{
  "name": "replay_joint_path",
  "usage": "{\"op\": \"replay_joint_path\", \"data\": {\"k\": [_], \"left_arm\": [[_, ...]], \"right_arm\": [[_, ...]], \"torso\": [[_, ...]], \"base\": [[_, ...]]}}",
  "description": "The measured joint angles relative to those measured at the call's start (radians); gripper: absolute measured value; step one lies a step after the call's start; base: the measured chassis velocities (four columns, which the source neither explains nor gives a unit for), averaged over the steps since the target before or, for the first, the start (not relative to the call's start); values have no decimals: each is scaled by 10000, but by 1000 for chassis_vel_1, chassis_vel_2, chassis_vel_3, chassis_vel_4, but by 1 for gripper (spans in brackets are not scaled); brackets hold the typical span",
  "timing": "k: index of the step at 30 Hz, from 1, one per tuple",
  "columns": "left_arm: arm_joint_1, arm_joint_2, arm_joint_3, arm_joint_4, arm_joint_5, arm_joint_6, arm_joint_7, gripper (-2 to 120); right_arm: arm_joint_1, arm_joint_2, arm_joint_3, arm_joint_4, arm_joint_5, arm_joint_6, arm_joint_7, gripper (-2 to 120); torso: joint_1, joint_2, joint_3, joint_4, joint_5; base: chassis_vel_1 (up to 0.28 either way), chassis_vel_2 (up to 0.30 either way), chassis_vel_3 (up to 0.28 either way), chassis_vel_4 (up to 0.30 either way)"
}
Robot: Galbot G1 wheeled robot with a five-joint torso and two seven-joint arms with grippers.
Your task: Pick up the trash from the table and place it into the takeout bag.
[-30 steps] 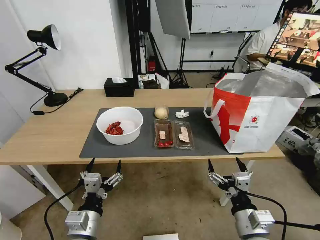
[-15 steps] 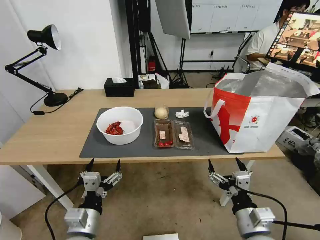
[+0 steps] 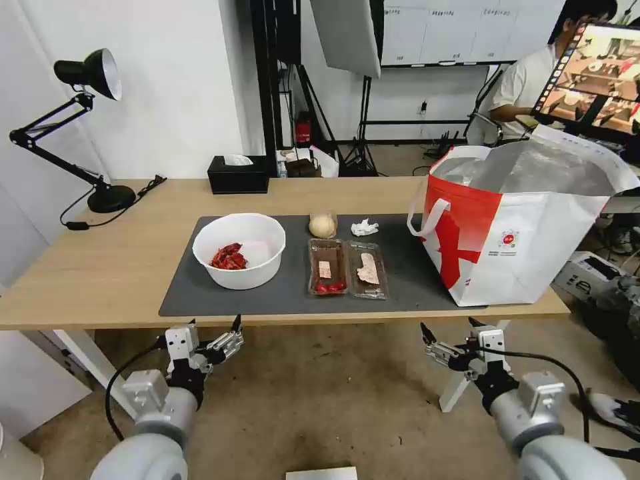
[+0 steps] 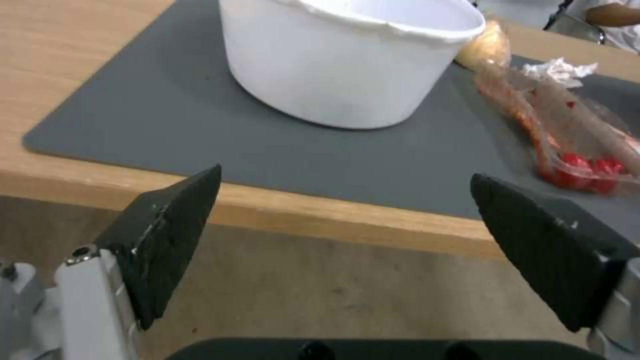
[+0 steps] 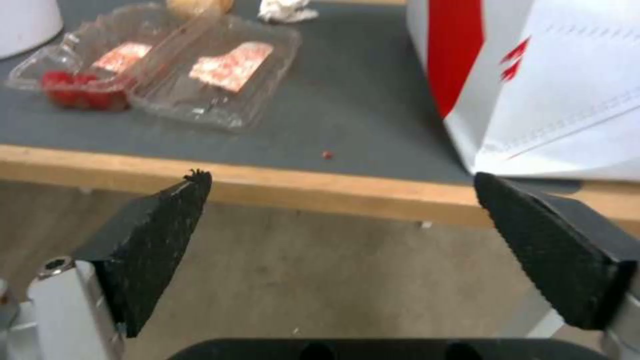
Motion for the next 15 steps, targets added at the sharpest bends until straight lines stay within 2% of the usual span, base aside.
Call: {"op": "replay_joint_path", "data": {"k": [3,15], "left_arm": [[-298,292,85,-61,-928,287,-140,100],[-300,267,180,-96,-1248,225,-169,100]], "right_arm": [[417,-635,116,81,1061,-764,0,100],[401,-536,70,150,1185,-769,-4,100]], "torso": [[0,0,0,2,-5],[0,0,0,0,-1]], "base": [[0,0,0,0],[0,0,0,0]]}}
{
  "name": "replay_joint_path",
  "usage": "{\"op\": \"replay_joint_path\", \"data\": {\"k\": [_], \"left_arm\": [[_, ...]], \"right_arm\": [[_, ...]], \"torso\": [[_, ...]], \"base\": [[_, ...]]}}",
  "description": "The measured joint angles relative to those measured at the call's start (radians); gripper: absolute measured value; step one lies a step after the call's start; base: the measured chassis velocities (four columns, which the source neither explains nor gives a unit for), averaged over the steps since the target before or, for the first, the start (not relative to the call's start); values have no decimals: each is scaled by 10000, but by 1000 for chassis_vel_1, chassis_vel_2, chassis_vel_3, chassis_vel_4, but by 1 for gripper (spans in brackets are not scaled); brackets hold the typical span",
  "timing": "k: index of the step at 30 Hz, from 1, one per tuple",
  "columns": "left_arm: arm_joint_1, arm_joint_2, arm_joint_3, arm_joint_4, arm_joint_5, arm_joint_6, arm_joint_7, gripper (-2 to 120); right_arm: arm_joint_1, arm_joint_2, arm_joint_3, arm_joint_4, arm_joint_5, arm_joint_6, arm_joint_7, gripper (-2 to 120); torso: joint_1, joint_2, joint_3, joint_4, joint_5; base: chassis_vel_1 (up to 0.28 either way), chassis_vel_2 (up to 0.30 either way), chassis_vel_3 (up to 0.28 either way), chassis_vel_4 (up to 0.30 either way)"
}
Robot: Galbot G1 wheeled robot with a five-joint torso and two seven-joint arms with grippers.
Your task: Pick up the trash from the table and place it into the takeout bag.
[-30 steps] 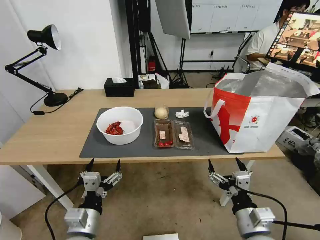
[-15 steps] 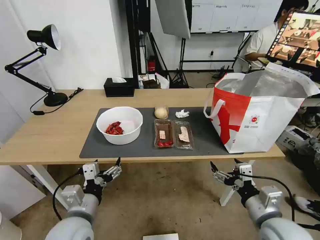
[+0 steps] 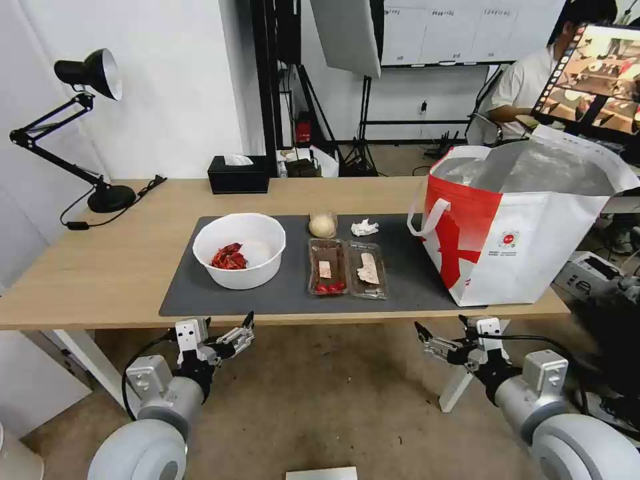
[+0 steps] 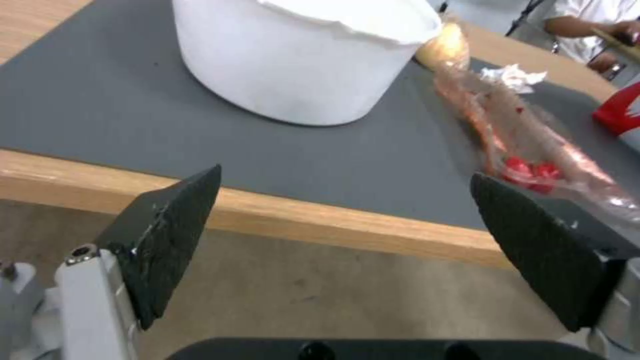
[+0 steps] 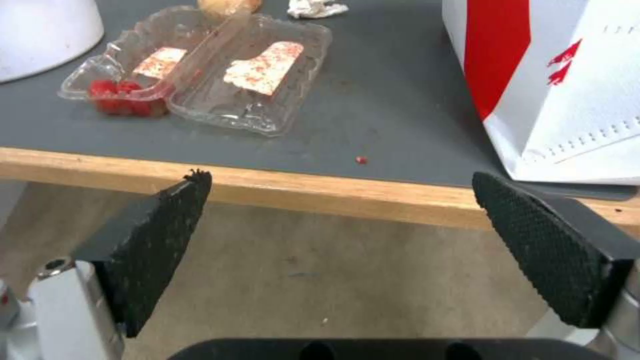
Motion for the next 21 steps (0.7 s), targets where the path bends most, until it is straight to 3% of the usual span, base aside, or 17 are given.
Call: {"op": "replay_joint_path", "data": {"k": [2,8,10,13,14,16,17,19,20,21], "left_arm": [[-24,10,-2,-23,-328,-8,-87,100],[-373,33,11,-229,-2943,-16,-831,100],[-399,37,11,-236,-3045,-15,-861,100],[-498,158,-75,-240,-3098,-14,-930,100],[-498,158,-75,-240,-3098,-14,-930,100],[-487,250,-158,-240,-2879,-14,-834,100],[-487,250,-158,-240,-2879,-14,-834,100],[-485,298,-215,-200,-2532,-26,-667,100],[-485,298,-215,-200,-2532,-26,-667,100],[-462,312,-226,-172,-2278,-49,-554,100]], "right_arm": [[0,3,-10,0,3,18,0,100],[91,0,-145,-62,381,444,42,100],[103,1,-160,-70,465,511,59,100],[398,60,-588,-208,2812,1677,877,100],[398,60,-588,-208,2812,1677,877,100],[655,240,-983,-233,5009,2159,1717,100],[655,240,-983,-233,5009,2159,1717,100],[981,586,-1336,-296,7048,2558,2656,100],[981,586,-1336,-296,7048,2558,2656,100],[1135,818,-1504,-322,8117,2768,3122,100]], "torso": [[0,0,0,0,0],[0,0,0,-1,-1],[-1,1,0,-1,0],[0,0,0,0,-2],[0,0,0,0,-2],[-1,0,0,0,-2],[-1,0,0,0,-2],[-1,1,0,0,-2],[-1,1,0,0,-2],[-1,0,0,0,-2]], "base": [[0,0,0,0],[0,0,0,0],[0,0,0,0],[0,0,0,0],[0,0,0,0],[0,0,0,0],[0,0,0,0],[0,0,0,0],[0,0,0,0],[0,0,0,0]]}}
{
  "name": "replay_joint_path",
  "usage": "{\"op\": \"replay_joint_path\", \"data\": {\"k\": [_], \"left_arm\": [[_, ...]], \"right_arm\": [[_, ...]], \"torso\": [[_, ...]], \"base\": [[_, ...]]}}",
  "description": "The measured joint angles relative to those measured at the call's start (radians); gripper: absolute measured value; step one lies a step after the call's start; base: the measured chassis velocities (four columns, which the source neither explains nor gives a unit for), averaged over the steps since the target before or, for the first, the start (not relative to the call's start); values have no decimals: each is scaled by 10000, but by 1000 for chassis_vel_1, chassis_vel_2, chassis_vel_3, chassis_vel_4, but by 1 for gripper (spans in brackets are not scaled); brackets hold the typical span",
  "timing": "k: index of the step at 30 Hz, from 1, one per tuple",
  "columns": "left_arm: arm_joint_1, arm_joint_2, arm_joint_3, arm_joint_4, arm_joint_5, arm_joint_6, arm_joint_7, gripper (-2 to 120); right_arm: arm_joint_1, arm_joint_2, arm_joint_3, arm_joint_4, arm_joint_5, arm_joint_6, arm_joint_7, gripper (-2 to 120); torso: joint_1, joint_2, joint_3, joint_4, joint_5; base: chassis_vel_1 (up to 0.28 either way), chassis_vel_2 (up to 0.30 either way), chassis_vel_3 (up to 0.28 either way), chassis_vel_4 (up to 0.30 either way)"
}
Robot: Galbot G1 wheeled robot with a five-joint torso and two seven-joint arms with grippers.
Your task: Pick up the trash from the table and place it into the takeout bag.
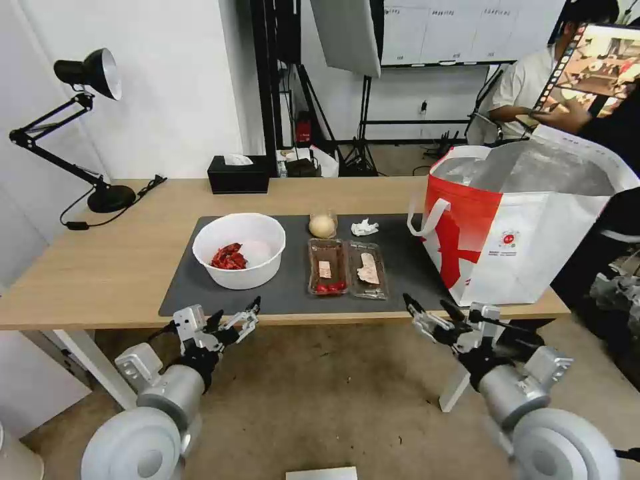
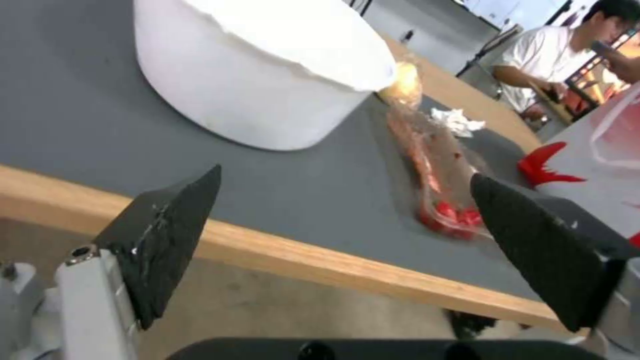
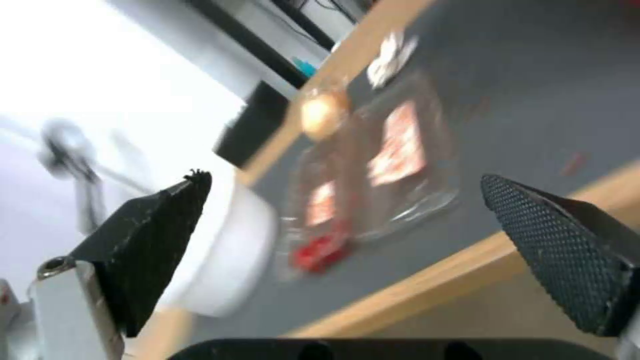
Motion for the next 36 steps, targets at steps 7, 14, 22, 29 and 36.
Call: {"op": "replay_joint_path", "data": {"k": [7,14,22,29,36], "left_arm": [[166,66,-113,123,746,-313,387,100],[288,151,-237,179,1370,-540,720,100],[915,-21,-297,787,3957,-2111,1905,100],[1199,-189,-303,944,4484,-2544,2136,100],[1454,-286,-339,989,4536,-2781,2164,100]], "right_arm": [[493,1121,-906,-523,2428,839,1012,100],[1029,1843,-1593,-998,2394,1254,1006,100],[1736,1953,-1824,-1457,2331,1567,1576,100],[1857,1976,-1814,-1528,2401,1595,1794,100],[2014,2050,-1866,-1628,2413,1607,1952,100]], "torso": [[0,0,0,0,-1],[0,1,0,0,0],[0,0,0,0,1],[0,0,0,0,2],[0,0,0,0,2]], "base": [[0,0,0,0],[0,0,0,0],[0,0,0,0],[0,0,0,0],[0,0,0,0]]}}
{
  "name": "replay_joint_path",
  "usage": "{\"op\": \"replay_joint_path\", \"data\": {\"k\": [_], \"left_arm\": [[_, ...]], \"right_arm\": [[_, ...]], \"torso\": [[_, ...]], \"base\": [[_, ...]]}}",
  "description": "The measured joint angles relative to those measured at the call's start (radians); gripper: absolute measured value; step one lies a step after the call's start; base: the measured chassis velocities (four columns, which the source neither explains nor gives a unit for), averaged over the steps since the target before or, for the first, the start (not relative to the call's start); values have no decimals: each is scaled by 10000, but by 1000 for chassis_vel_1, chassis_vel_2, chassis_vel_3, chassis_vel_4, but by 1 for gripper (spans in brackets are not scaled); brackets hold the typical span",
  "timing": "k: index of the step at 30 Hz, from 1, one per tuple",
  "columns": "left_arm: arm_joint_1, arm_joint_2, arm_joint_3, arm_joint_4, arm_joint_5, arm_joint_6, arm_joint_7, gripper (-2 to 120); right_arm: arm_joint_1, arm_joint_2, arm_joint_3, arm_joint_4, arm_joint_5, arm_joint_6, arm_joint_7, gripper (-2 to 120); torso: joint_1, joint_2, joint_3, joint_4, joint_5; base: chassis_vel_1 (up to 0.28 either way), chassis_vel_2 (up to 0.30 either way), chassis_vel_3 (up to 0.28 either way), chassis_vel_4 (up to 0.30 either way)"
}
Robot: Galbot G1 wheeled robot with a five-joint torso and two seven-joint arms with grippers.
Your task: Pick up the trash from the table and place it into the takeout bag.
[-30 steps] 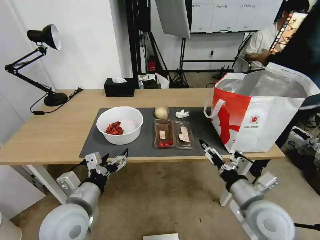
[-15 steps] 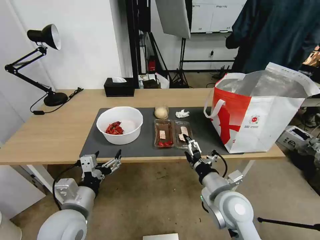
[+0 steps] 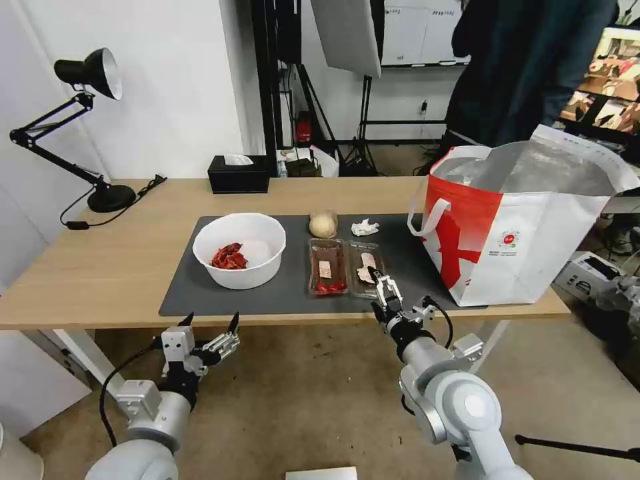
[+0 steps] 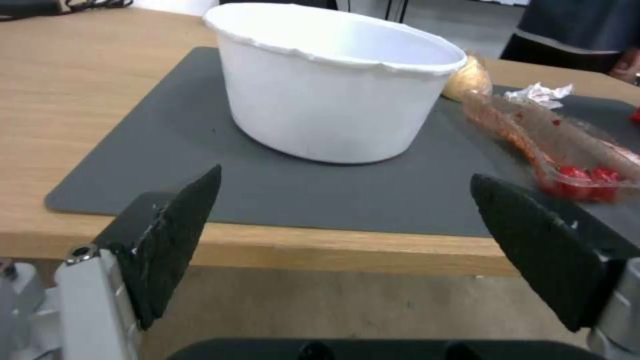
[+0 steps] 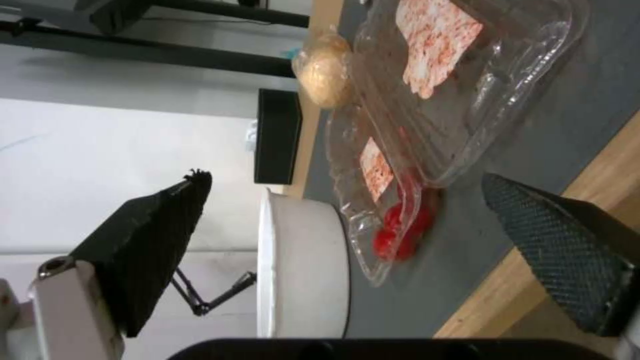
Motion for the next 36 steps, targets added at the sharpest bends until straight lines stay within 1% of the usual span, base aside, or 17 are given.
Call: {"op": "replay_joint_path", "data": {"k": [24,36], "left_arm": [[197,-7,-51,76,-92,-140,37,100],[171,11,-93,143,-151,-147,6,100]], "right_arm": [[610,254,-198,-518,-59,206,717,100],[965,303,-196,-940,-46,206,877,100]], "torso": [[0,0,0,0,0],[0,0,0,0,0]], "base": [[0,0,0,0],[0,0,0,0]]}}
